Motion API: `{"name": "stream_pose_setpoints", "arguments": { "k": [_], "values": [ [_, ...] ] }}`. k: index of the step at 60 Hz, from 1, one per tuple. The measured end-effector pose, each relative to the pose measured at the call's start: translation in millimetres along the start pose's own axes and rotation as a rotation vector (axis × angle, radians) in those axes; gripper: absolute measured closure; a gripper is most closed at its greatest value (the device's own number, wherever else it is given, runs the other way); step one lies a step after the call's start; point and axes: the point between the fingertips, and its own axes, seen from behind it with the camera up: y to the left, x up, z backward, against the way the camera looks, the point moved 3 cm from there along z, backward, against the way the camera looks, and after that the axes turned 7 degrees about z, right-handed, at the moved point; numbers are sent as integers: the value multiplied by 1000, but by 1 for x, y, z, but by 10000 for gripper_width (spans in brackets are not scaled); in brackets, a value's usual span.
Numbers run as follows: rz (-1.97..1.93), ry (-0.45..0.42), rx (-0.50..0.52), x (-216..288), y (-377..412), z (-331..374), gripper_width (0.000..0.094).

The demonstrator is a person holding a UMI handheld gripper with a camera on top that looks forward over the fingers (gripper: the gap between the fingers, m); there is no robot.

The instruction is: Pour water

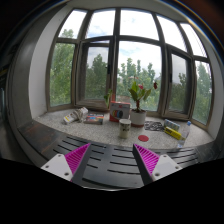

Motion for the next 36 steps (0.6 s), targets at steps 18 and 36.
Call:
{"name": "stream_pose_setpoints", "arguments": {
  "k": [18, 36],
  "values": [
    [8, 120, -98, -103, -110, -28, 86],
    [-19, 162, -302, -196, -334, -97, 87]
  ]
}}
